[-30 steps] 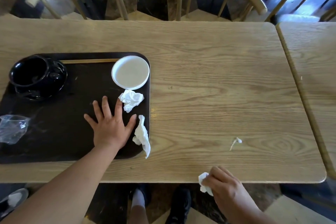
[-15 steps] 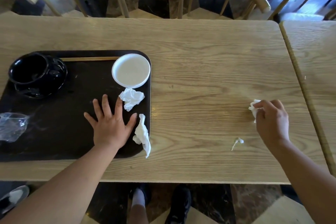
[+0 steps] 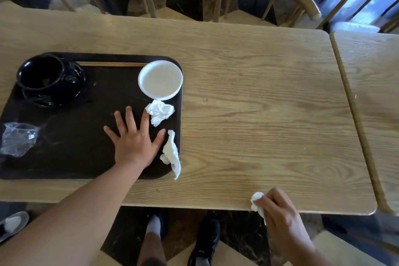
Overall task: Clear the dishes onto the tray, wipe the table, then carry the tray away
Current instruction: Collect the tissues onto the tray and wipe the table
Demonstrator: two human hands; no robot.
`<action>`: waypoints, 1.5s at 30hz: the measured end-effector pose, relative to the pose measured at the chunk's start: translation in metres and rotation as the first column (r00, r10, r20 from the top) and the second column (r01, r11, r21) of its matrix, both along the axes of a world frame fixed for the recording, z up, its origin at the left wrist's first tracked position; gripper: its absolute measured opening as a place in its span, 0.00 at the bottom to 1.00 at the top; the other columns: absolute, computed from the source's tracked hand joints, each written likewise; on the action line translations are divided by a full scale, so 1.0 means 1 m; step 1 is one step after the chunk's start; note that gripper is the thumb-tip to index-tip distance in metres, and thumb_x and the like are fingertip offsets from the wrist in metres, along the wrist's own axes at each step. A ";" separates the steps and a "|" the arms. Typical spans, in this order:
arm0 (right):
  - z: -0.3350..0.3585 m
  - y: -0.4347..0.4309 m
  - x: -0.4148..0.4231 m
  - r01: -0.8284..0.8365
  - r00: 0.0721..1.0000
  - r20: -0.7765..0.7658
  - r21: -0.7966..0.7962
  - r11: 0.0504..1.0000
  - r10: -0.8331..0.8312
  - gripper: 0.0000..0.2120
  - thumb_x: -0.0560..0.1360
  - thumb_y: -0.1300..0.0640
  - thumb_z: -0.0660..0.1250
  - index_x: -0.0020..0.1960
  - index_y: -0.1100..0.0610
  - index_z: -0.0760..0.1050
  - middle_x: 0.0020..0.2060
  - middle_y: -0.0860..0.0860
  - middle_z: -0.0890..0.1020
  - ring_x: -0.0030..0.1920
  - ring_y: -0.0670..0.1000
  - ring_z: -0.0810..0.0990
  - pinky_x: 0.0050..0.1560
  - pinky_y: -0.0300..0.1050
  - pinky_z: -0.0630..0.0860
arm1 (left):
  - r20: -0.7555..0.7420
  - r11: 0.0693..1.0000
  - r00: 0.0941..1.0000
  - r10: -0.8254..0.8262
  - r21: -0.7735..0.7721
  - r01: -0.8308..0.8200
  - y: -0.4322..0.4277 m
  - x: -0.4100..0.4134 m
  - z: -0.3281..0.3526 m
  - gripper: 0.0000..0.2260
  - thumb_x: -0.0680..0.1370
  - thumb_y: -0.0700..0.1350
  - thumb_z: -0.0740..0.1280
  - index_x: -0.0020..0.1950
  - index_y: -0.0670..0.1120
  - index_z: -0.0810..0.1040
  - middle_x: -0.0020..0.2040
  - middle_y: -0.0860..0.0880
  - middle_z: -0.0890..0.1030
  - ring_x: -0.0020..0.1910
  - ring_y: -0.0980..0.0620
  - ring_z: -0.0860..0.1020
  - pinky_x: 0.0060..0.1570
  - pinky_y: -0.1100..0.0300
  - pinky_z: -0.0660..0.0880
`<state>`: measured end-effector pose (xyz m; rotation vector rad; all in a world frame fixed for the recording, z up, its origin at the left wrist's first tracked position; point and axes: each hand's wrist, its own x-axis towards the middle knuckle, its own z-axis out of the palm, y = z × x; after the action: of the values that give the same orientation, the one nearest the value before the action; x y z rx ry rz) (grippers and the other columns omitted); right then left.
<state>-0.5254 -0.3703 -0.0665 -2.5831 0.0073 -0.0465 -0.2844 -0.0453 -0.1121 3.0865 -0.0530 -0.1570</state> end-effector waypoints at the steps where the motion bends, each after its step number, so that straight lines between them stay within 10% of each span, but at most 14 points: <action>1: 0.004 0.001 -0.001 -0.045 0.999 -0.029 -0.006 0.999 0.045 0.05 0.74 0.66 0.67 0.44 0.59 0.81 0.37 0.48 0.69 0.36 0.49 0.70 0.37 0.40 0.72 | -0.013 1.000 1.000 0.003 -0.003 -0.003 0.000 -0.001 0.001 0.37 0.74 0.74 0.43 0.75 0.53 0.59 0.78 0.40 0.52 0.77 0.32 0.48 0.67 0.24 0.49; 6: 0.024 0.004 0.006 -0.040 0.941 -0.337 0.018 0.999 0.044 0.08 0.76 0.60 0.64 0.44 0.48 0.76 0.41 0.44 0.74 0.40 0.40 0.74 0.40 0.34 0.73 | -0.096 1.000 0.995 0.003 -0.025 -0.006 -0.001 0.000 0.011 0.38 0.73 0.75 0.40 0.77 0.56 0.54 0.80 0.41 0.47 0.77 0.34 0.42 0.69 0.26 0.44; 10: 0.038 0.031 0.020 0.080 0.941 -0.336 0.077 0.994 -0.050 0.18 0.70 0.75 0.65 0.41 0.52 0.78 0.42 0.43 0.79 0.41 0.41 0.78 0.42 0.34 0.74 | -0.187 0.999 0.982 -0.028 -0.050 0.019 0.008 0.002 0.017 0.38 0.72 0.75 0.39 0.78 0.59 0.44 0.80 0.46 0.39 0.77 0.37 0.36 0.70 0.29 0.40; 17: 0.062 0.122 0.075 0.361 0.867 -0.400 0.094 0.928 -0.297 0.12 0.74 0.64 0.63 0.42 0.47 0.74 0.31 0.44 0.79 0.33 0.44 0.76 0.35 0.38 0.72 | -0.289 0.963 0.919 -0.268 -0.116 0.244 0.050 0.004 0.038 0.36 0.73 0.71 0.49 0.78 0.63 0.40 0.81 0.48 0.36 0.78 0.40 0.37 0.73 0.36 0.47; 31: 0.077 0.209 0.193 0.376 0.866 -0.375 0.052 0.925 -0.331 0.14 0.73 0.67 0.57 0.44 0.49 0.74 0.45 0.49 0.78 0.43 0.49 0.75 0.39 0.45 0.72 | -0.290 0.902 0.854 -0.432 -0.156 0.403 0.170 0.019 0.050 0.40 0.74 0.69 0.57 0.80 0.58 0.41 0.80 0.49 0.34 0.79 0.46 0.37 0.76 0.41 0.46; 38: 0.062 0.217 0.220 0.367 0.870 -0.388 0.094 0.925 -0.305 0.16 0.73 0.67 0.59 0.45 0.47 0.75 0.47 0.45 0.76 0.46 0.43 0.75 0.41 0.33 0.68 | -0.339 0.875 0.808 -0.481 -0.127 0.468 0.185 0.035 0.048 0.46 0.70 0.72 0.60 0.78 0.61 0.36 0.78 0.48 0.29 0.78 0.45 0.32 0.75 0.36 0.43; 45: 0.048 0.217 0.234 0.334 0.907 -0.285 0.041 0.942 -0.309 0.10 0.72 0.67 0.63 0.49 0.54 0.73 0.42 0.50 0.78 0.44 0.54 0.73 0.40 0.48 0.68 | -0.363 0.891 0.818 -0.447 -0.094 0.445 0.180 0.033 0.048 0.47 0.70 0.71 0.62 0.77 0.63 0.34 0.78 0.49 0.29 0.77 0.45 0.32 0.74 0.35 0.44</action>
<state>-0.2911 -0.1529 -0.0188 -2.4516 0.5289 0.1884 -0.2515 0.1349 -0.0644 2.9132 -0.7614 -0.7612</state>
